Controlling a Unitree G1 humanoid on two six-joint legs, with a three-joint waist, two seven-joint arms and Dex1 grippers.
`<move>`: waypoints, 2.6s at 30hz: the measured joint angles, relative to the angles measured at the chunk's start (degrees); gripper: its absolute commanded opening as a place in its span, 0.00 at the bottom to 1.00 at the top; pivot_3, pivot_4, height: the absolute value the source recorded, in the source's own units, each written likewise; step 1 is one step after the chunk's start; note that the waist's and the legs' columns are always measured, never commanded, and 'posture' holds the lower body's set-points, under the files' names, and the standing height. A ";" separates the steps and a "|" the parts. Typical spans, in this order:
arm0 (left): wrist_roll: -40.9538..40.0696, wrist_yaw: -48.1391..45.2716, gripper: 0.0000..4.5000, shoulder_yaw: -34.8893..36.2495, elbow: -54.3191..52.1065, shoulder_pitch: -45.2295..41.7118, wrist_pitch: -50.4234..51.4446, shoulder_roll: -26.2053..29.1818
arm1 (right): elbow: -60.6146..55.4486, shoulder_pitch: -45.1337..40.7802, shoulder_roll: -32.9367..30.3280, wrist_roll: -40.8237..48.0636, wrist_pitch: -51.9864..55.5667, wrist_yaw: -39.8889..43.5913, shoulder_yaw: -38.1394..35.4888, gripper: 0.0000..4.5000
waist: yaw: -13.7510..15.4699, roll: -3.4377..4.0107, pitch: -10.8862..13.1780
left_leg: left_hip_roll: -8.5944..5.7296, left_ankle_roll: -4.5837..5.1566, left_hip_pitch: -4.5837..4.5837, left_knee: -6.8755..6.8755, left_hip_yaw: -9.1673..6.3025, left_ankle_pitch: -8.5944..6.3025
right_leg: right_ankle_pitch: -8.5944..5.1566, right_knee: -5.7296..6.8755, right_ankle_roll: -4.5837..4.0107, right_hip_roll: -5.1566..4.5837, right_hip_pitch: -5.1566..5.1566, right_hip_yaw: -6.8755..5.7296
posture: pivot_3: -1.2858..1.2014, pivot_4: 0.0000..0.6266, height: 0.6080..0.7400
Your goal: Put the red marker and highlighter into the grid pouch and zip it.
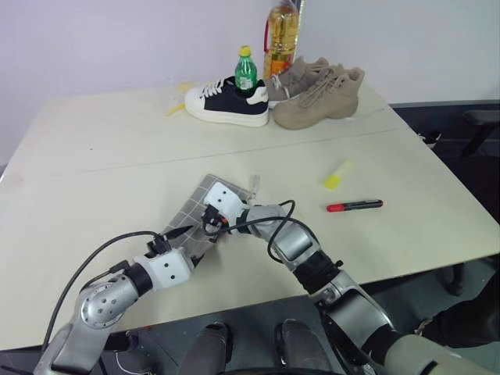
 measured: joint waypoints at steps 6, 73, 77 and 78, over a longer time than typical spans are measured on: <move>-1.14 -0.41 0.01 0.53 0.31 0.79 -0.88 0.17 | -0.39 0.42 -0.40 0.27 -0.42 -0.42 -1.01 0.00 | 0.03 0.01 0.01 | 0.00 0.00 -0.01 0.00 0.00 0.00 | 0.00 0.00 0.00 0.00 -0.01 -0.01 | 0.52 0.24 1.00; -5.91 13.84 0.00 -11.06 7.98 -19.09 17.17 -24.18 | -25.97 2.29 -26.40 -0.43 -7.03 16.93 -4.31 0.01 | 0.52 -0.18 0.07 | -0.01 0.03 -0.13 0.12 0.00 -0.01 | 0.02 -0.47 0.05 -0.02 0.49 -0.11 | 0.52 0.24 1.00; -5.22 14.83 0.00 -11.16 11.39 -21.25 15.83 -24.98 | -30.55 3.27 -27.61 1.41 -6.48 19.95 -4.27 0.01 | 0.57 -0.18 0.07 | -0.01 0.03 -0.14 0.12 -0.01 -0.01 | 0.03 -0.49 0.06 -0.01 0.49 -0.12 | 0.52 0.24 1.00; -5.01 14.95 0.00 -11.18 11.93 -21.59 15.57 -25.14 | -31.58 3.51 -28.04 1.78 -6.29 20.59 -4.24 0.01 | 0.58 -0.18 0.07 | -0.01 0.03 -0.14 0.12 -0.01 -0.01 | 0.03 -0.49 0.06 -0.01 0.49 -0.12 | 0.52 0.24 1.00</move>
